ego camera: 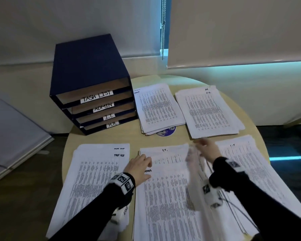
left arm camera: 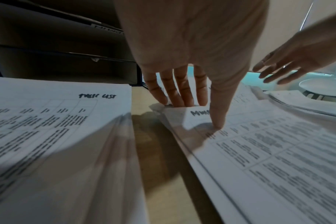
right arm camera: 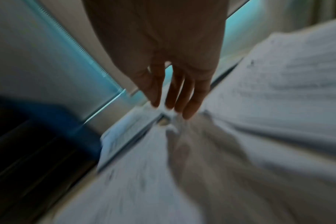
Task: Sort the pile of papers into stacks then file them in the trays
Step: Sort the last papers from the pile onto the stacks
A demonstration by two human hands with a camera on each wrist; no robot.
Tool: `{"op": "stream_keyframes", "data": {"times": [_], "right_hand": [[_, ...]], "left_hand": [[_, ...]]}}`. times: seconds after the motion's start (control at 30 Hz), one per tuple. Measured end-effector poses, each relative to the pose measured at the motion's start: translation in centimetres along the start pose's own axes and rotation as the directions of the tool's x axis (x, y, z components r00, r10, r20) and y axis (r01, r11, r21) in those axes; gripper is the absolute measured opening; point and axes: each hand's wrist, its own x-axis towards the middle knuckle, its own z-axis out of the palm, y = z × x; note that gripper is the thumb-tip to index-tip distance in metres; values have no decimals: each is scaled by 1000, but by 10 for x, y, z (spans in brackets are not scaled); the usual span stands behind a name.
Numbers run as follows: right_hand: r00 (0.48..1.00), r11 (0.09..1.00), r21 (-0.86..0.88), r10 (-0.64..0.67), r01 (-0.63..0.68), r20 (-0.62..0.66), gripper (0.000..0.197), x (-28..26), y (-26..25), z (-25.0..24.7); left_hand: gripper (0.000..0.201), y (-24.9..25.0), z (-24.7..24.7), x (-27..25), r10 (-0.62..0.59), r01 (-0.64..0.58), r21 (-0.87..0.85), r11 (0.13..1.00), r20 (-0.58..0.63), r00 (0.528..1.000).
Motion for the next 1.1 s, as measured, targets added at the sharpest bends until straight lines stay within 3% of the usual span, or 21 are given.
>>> {"op": "stream_keyframes", "data": {"times": [0.07,0.13,0.2,0.27,0.4,0.43,0.5,0.57,0.67,0.77,0.93,1.1], "right_hand": [[988,988,-155,16,9,154,14,-34,10,32],[990,921,-390,65,-11,126,21,-61,19,54],[995,885,-463,84,-54,45,25,-79,21,66],[996,910,-406,86,-81,-6,31,-87,20,69],[994,959,-264,111,-107,1,66,-84,25,58],[994,963,-252,105,-99,9,62,-82,28,54],[999,970,-240,40,-36,12,34,-81,34,50],[999,972,-232,-40,42,12,12,-83,38,48],[989,972,-189,-133,142,59,33,-91,44,48],[981,977,-131,-152,168,124,25,-99,50,48],[979,984,-67,-154,165,136,34,-107,56,51],[980,984,-54,-164,171,111,19,-105,54,53]], "left_hand": [[26,-1,1,-2,-6,6,12,1000,-13,1000],[22,1,2,-4,-1,2,26,1000,-36,999],[17,3,2,-5,-1,2,12,1000,-52,999],[15,6,-3,-6,4,-5,-17,1000,-35,999],[16,13,-16,-15,82,-88,-149,985,-44,996],[14,15,-18,-18,107,-111,-168,979,-34,994],[15,16,-18,-23,127,-126,-195,973,-4,992],[20,12,-16,-22,83,-78,-249,965,8,997],[22,0,-15,-15,-104,94,-309,946,-17,994],[35,-11,-16,-13,-215,207,-254,945,-5,977],[8,-23,-19,-12,-182,200,-231,952,98,978],[17,-17,-19,-16,-111,107,-169,980,-13,994]]}}
